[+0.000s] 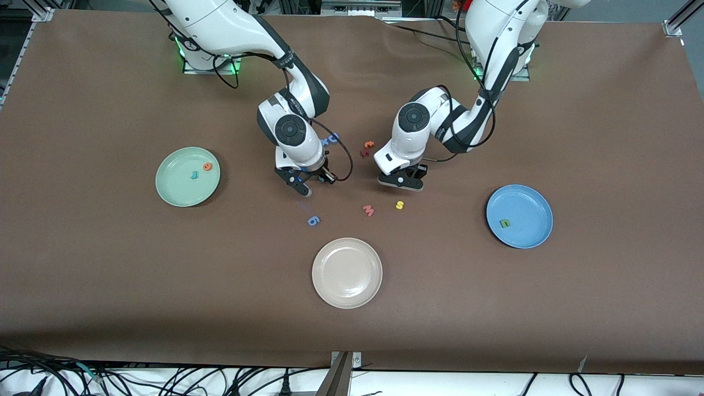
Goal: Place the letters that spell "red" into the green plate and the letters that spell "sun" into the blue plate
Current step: 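Lift the yellow c with the left gripper while the right gripper drops p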
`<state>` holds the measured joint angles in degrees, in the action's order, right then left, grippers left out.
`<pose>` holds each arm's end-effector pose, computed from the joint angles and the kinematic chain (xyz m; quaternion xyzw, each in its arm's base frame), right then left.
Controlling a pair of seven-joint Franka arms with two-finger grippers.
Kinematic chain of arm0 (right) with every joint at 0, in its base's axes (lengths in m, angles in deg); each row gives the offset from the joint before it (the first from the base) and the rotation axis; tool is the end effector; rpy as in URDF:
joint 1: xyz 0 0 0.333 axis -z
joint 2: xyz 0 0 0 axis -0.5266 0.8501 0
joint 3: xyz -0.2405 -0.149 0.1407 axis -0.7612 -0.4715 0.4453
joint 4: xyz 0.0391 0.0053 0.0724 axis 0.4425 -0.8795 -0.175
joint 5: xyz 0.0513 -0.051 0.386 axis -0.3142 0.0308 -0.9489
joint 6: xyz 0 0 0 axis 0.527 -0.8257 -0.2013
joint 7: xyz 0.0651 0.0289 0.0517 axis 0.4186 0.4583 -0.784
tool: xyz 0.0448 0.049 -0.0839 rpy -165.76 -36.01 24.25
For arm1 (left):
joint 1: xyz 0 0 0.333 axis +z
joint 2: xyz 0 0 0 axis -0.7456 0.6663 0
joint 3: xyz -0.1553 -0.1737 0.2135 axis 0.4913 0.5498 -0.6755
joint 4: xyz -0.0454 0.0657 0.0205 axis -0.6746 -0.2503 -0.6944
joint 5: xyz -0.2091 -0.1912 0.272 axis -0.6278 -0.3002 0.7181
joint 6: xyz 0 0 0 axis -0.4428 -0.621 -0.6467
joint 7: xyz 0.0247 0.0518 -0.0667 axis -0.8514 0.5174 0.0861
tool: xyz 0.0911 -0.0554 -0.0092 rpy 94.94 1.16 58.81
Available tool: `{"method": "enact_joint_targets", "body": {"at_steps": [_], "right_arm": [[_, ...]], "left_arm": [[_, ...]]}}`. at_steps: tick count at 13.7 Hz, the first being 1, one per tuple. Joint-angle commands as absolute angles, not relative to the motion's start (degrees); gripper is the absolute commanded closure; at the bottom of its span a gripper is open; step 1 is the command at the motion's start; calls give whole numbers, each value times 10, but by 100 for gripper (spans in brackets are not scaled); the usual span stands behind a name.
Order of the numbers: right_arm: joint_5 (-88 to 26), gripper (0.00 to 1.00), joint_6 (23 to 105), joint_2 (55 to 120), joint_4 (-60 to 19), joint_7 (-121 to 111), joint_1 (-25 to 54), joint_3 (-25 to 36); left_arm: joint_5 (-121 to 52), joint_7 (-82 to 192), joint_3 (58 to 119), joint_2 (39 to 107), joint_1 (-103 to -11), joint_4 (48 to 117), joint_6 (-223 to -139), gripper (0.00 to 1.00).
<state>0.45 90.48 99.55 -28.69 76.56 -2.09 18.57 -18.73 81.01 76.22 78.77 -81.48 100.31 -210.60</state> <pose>0.4796 0.4144 0.1753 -0.9350 0.3482 0.0635 0.0240 0.4592 -0.3756 0.1705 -0.9951 0.0984 0.0047 0.0093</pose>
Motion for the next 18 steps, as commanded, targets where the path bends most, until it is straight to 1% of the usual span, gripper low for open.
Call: {"method": "enact_joint_targets", "body": {"at_steps": [1,2,3,4,5,6,9,11,13,14,16,18], "right_arm": [[10,80,853,974,-285,751,-21,173],[10,80,833,963,-285,741,-21,164],[10,80,807,949,-282,727,-21,155],[10,80,770,932,-279,712,-19,144],[8,80,729,912,-279,686,-19,130],[3,80,685,892,-279,650,-18,111],[0,81,589,844,-279,552,-15,54],[0,81,540,831,-281,467,-15,4],[0,83,506,826,-286,381,-15,-50],[0,83,501,825,-289,333,-16,-79],[0,83,500,827,-303,248,-15,-132],[0,83,519,834,-324,182,-14,-167]], "left_arm": [[-166,828,757,788,-821,1006,-2114,48],[-161,828,757,788,-821,1006,-2117,51],[-151,828,757,788,-821,1006,-2117,55],[-150,830,757,789,-821,1006,-2117,61],[-150,833,757,789,-821,1006,-2117,63],[-150,834,757,789,-821,1006,-2117,68],[-149,834,757,789,-821,1006,-2117,72],[-149,834,757,789,-821,1006,-2117,73],[-149,834,757,789,-820,1006,-2117,73],[-149,834,757,788,-818,1006,-2117,76],[-149,833,757,787,-815,1006,-2117,77],[-149,830,757,784,-814,1005,-2115,78]]}}
